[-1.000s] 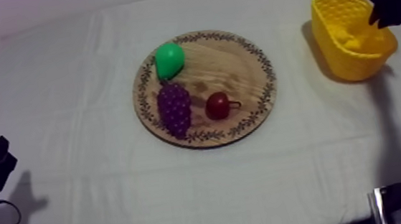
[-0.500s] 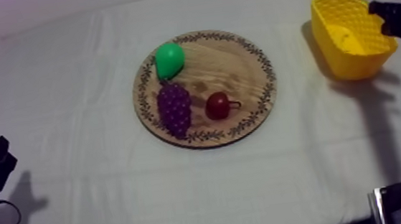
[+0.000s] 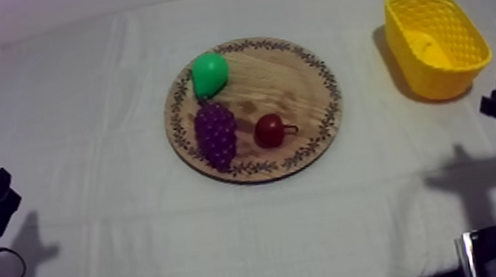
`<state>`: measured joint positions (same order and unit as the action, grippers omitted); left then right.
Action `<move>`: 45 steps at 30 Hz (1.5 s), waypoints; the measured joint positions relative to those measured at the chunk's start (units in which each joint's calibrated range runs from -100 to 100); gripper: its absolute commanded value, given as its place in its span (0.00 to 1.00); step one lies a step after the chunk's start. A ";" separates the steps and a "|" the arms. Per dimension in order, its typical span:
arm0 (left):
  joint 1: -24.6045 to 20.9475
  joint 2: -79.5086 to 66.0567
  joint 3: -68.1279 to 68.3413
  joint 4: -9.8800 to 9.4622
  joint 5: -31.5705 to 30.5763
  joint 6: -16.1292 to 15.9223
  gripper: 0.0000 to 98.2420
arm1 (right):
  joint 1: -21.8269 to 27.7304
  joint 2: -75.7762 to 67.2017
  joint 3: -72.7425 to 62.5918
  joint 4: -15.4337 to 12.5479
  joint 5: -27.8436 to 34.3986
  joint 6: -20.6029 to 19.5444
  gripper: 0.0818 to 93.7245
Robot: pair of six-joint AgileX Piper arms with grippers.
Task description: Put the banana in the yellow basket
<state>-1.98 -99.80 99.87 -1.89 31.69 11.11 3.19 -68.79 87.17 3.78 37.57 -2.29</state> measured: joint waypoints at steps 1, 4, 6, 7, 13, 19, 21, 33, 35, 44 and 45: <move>0.00 0.00 0.00 0.00 0.00 0.00 0.00 | -0.32 -1.84 1.37 0.33 0.43 -0.08 0.01; 0.00 0.00 0.00 0.00 0.00 0.00 0.00 | -0.70 -8.61 4.76 0.49 1.14 0.52 0.01; 0.00 0.00 0.00 0.00 0.00 0.00 0.00 | -0.45 -12.29 6.64 0.42 1.15 1.09 0.01; 0.00 0.00 0.00 0.00 0.00 0.00 0.00 | -0.18 -14.12 7.57 0.10 1.15 1.47 0.01; 0.00 0.00 0.00 0.00 0.00 0.00 0.00 | 0.95 -21.53 11.52 -2.28 1.25 3.92 0.01; 0.00 0.00 0.00 0.00 0.00 0.00 0.00 | 1.59 -25.77 12.22 -4.11 1.88 4.49 0.01; 0.00 0.00 0.00 0.00 0.00 0.00 0.00 | 1.86 -26.54 12.30 -4.29 1.98 4.60 0.01; 0.00 0.00 0.00 0.00 0.00 0.00 0.00 | 2.26 -26.95 12.43 -4.72 1.30 12.75 0.01; 0.00 0.00 0.00 0.00 0.00 0.00 0.00 | 2.26 -26.95 12.49 -4.72 1.27 13.63 0.01; 0.00 0.00 0.00 0.00 0.00 0.00 0.00 | 2.26 -26.95 12.49 -4.72 1.21 13.77 0.01; 0.00 0.00 0.00 0.00 0.00 0.00 0.00 | 2.26 -26.95 12.49 -4.72 1.21 13.77 0.01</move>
<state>-1.98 -99.80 99.87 -1.89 31.69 11.11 5.46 -95.74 99.65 -0.94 38.78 11.49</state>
